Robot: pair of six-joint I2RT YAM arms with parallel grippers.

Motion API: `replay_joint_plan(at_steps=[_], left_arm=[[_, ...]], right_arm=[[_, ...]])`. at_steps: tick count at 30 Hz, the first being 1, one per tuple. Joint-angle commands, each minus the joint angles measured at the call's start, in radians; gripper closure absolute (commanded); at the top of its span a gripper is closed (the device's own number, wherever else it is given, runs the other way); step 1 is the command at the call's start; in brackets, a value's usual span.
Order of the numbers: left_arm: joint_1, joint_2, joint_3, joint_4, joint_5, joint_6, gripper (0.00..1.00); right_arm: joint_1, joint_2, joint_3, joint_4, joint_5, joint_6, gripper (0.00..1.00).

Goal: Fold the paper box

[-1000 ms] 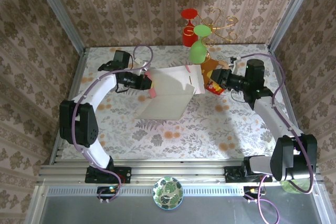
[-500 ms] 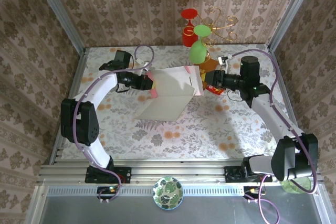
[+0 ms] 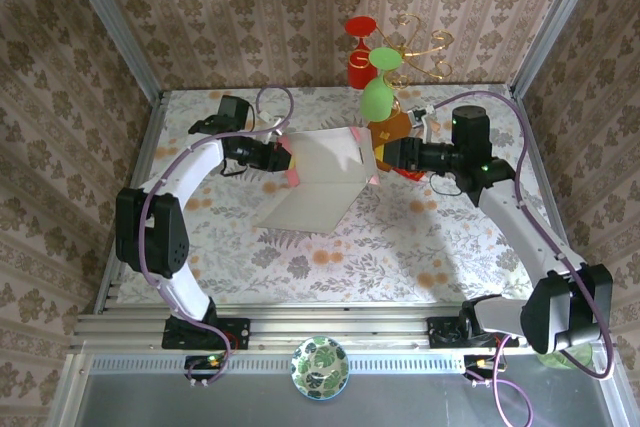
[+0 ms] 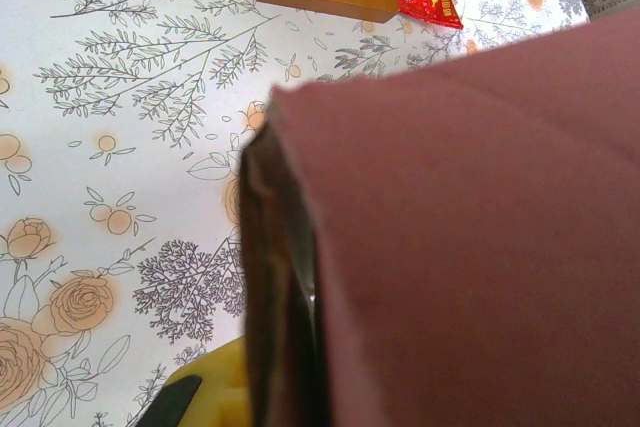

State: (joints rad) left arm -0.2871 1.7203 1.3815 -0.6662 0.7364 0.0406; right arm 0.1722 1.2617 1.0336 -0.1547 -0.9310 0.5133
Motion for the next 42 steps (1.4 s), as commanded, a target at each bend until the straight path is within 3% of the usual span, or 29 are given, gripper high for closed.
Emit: replay_joint_plan(at_steps=[1,27,42], left_arm=[[-0.003,0.001,0.032,-0.027,0.012,-0.019,1.00],[-0.017,-0.017,0.047,-0.054,0.020,-0.010,1.00],[-0.030,-0.025,0.049,-0.045,0.018,-0.015,1.00]], right_arm=[[0.020,-0.025,0.039,-0.065,0.034,-0.067,0.62],[0.148,0.072,0.197,-0.235,0.328,-0.259,0.52],[0.242,0.163,0.252,-0.275,0.520,-0.333,0.66]])
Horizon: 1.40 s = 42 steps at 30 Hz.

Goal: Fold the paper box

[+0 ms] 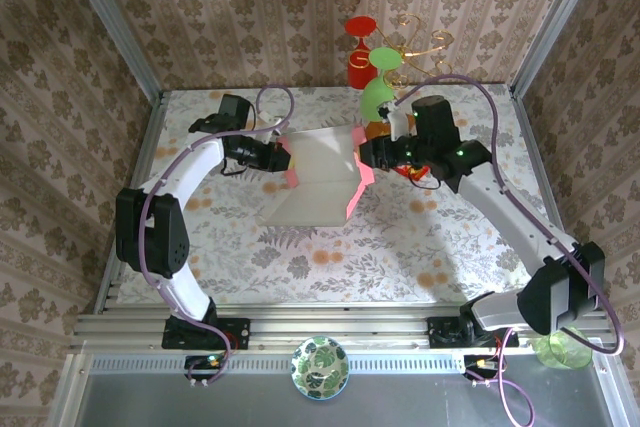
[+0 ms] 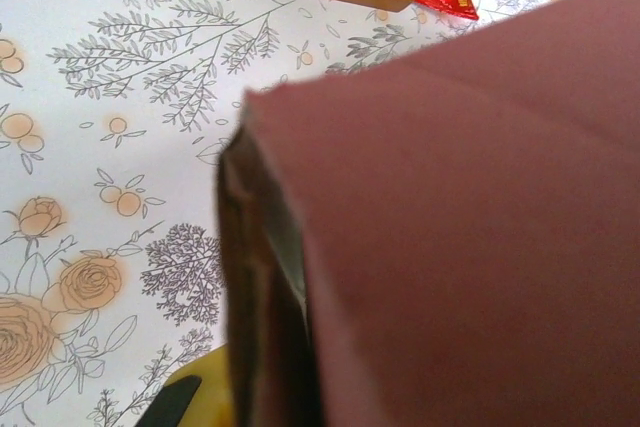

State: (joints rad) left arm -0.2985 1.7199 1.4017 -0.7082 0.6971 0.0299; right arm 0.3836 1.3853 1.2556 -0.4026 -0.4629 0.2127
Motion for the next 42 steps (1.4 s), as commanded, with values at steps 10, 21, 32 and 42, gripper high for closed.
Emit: replay_joint_plan(at_steps=[10,21,32,42], left_arm=[[-0.021,-0.027,0.034,0.000,0.057,-0.004,1.00],[-0.040,-0.023,0.045,-0.003,0.052,-0.011,1.00],[-0.073,-0.024,0.066,-0.030,0.004,-0.039,1.00],[-0.103,-0.035,0.067,-0.021,0.001,-0.084,1.00]], right_arm=[[0.094,0.095,0.072,-0.079,0.226,-0.080,0.76],[0.191,0.194,0.140,-0.128,0.501,-0.082,0.87],[0.286,0.293,0.247,-0.252,0.858,-0.058,1.00],[0.314,0.291,0.250,-0.288,0.865,0.054,1.00]])
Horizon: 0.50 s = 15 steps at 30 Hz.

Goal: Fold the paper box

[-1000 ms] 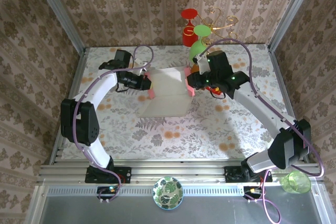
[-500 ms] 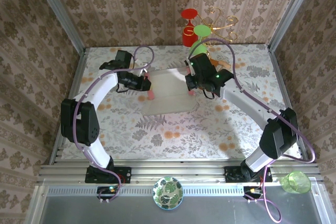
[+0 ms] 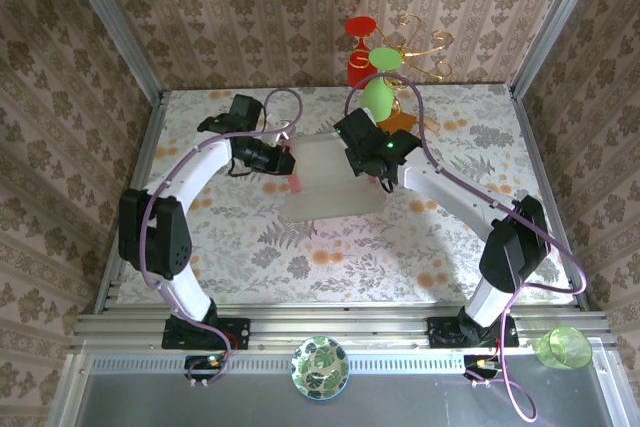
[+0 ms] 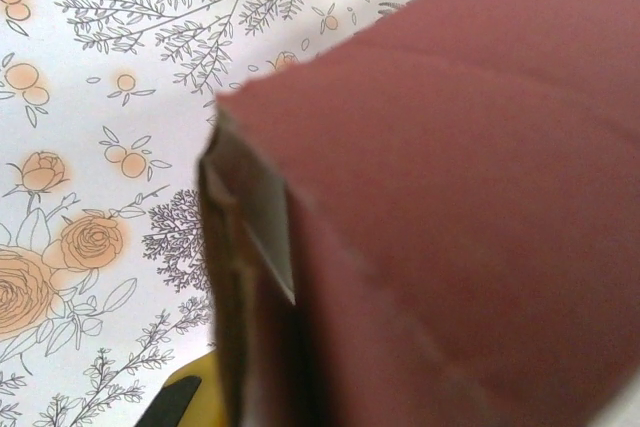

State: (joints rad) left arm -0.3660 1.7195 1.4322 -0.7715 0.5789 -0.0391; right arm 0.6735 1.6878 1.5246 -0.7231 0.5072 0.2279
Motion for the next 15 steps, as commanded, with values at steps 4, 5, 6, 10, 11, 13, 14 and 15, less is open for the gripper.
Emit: replay_joint_plan(at_steps=[4,5,6,10,11,13,14,15], left_arm=[[-0.036,-0.040,0.031,0.057,0.146,-0.034,1.00],[-0.035,-0.043,0.030,0.057,0.150,-0.036,1.00],[-0.034,-0.046,0.029,0.057,0.153,-0.036,1.00],[-0.035,-0.050,0.027,0.055,0.160,-0.037,1.00],[-0.035,-0.050,0.027,0.055,0.162,-0.035,1.00],[-0.035,-0.051,0.027,0.053,0.162,-0.037,1.00],[-0.034,-0.052,0.025,0.054,0.161,-0.037,1.00],[-0.034,-0.052,0.027,0.055,0.159,-0.038,1.00]], right_arm=[[-0.031,-0.064,-0.092,0.115,-0.302,0.075,1.00],[-0.043,-0.081,-0.115,0.137,-0.334,0.080,1.00],[-0.051,-0.092,-0.131,0.151,-0.356,0.082,1.00],[-0.071,-0.123,-0.164,0.165,-0.388,0.070,0.98],[-0.074,-0.128,-0.171,0.166,-0.389,0.067,0.96],[-0.083,-0.135,-0.180,0.165,-0.390,0.065,0.93],[-0.086,-0.137,-0.184,0.165,-0.389,0.063,0.91],[-0.087,-0.140,-0.186,0.161,-0.387,0.064,0.90]])
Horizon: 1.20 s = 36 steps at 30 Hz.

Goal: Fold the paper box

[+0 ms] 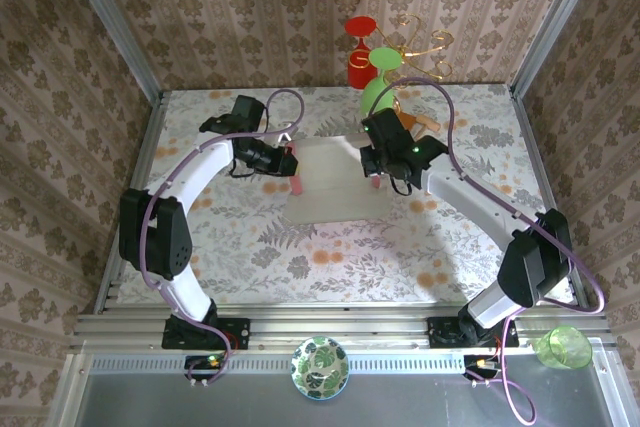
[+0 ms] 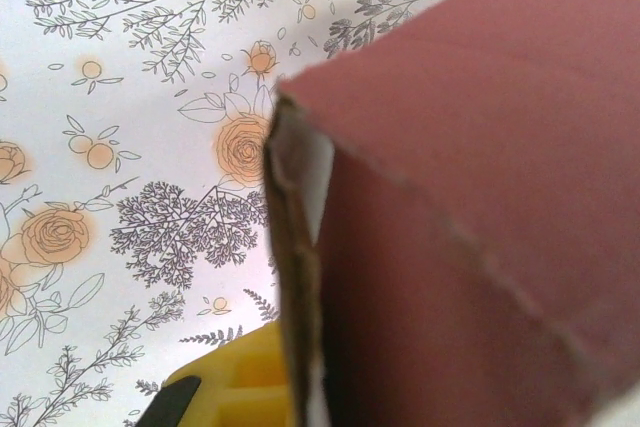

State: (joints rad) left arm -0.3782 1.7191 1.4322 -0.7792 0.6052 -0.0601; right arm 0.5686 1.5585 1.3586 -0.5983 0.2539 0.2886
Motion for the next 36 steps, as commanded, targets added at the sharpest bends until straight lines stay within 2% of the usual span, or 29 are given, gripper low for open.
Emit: replay_joint_plan(at_steps=[1,11,22,28,34,36], left_arm=[[-0.022,-0.050,0.028,0.062,0.131,-0.018,1.00],[-0.022,-0.050,0.033,0.069,0.125,-0.028,1.00],[-0.018,-0.047,0.037,0.073,0.128,-0.031,1.00],[-0.013,-0.046,0.035,0.084,0.140,-0.040,1.00],[-0.007,-0.043,0.035,0.098,0.154,-0.047,1.00],[-0.005,-0.042,0.037,0.101,0.158,-0.049,1.00]], right_arm=[[0.015,-0.011,-0.020,0.033,-0.133,0.000,0.89],[0.008,0.003,-0.044,0.029,-0.137,0.012,0.79],[0.003,0.024,-0.054,0.035,-0.151,0.017,0.72],[-0.009,0.026,-0.064,0.053,-0.189,0.024,0.76],[-0.015,0.041,-0.063,0.055,-0.217,0.028,0.74],[-0.015,0.044,-0.060,0.055,-0.217,0.029,0.78]])
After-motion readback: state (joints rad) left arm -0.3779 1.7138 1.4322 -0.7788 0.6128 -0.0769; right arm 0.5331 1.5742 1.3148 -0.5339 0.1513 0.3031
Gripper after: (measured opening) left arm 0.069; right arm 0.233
